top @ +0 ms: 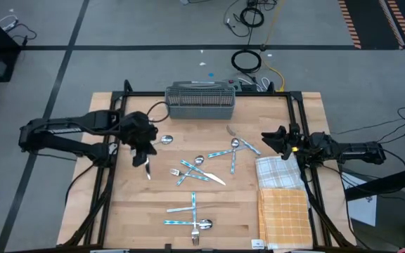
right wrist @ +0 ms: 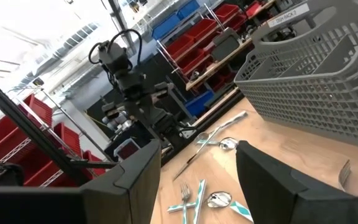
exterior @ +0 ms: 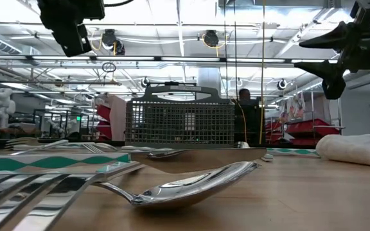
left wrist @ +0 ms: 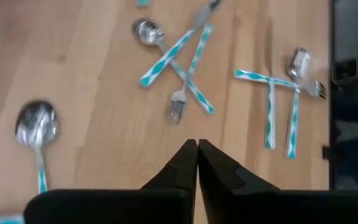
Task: Sort silverware
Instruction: Put the knife into the left section of the utensil holder
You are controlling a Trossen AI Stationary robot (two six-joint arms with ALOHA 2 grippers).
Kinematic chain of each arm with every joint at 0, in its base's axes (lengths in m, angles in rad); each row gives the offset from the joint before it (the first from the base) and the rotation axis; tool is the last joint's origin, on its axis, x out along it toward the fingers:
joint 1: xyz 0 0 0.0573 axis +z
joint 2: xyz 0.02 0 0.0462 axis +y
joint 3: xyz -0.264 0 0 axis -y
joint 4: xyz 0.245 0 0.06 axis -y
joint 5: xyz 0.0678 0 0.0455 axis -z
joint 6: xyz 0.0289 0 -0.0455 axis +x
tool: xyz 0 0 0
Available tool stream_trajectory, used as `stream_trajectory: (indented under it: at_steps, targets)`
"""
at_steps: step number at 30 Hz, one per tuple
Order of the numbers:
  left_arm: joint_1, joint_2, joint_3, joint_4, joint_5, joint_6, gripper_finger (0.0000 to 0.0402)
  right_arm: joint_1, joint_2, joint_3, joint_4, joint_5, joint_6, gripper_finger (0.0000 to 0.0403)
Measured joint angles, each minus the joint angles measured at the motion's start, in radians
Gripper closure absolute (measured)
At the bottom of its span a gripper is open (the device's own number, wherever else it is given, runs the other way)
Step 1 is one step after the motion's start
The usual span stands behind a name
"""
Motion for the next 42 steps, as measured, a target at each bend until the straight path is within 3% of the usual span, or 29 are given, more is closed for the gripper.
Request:
stream_trajectory:
  at_steps: [5, 10, 16, 27, 35, 42]
  targets:
    - [-0.003, 0.023, 0.000, -0.024, -0.179, -0.216, 0.0337, 0.000, 0.000, 0.000, -0.011, 0.000, 0.000, 0.0206]
    - [-0.002, 0.034, 0.000, -0.112, -0.365, -0.605, 0.0300, 0.000, 0.000, 0.000, -0.011, 0.000, 0.000, 0.0206]
    - [-0.025, 0.036, -0.022, -0.181, -0.378, -0.884, 0.0280, 0.000, 0.000, 0.000, -0.017, 0.000, -0.002, 0.0206]
    - [-0.102, 0.074, -0.211, -0.168, -0.427, -1.196, 0.0275, 0.000, 0.000, 0.000, -0.017, -0.001, -0.001, 0.0206]
    - [-0.102, 0.079, -0.302, 0.009, -0.462, -1.306, 0.0275, 0.000, 0.000, 0.000, -0.017, -0.003, 0.000, 0.0206]
    - [-0.102, 0.113, -0.331, 0.008, -0.474, -1.349, 0.0276, 0.000, 0.000, 0.000, -0.016, -0.004, 0.000, 0.0206]
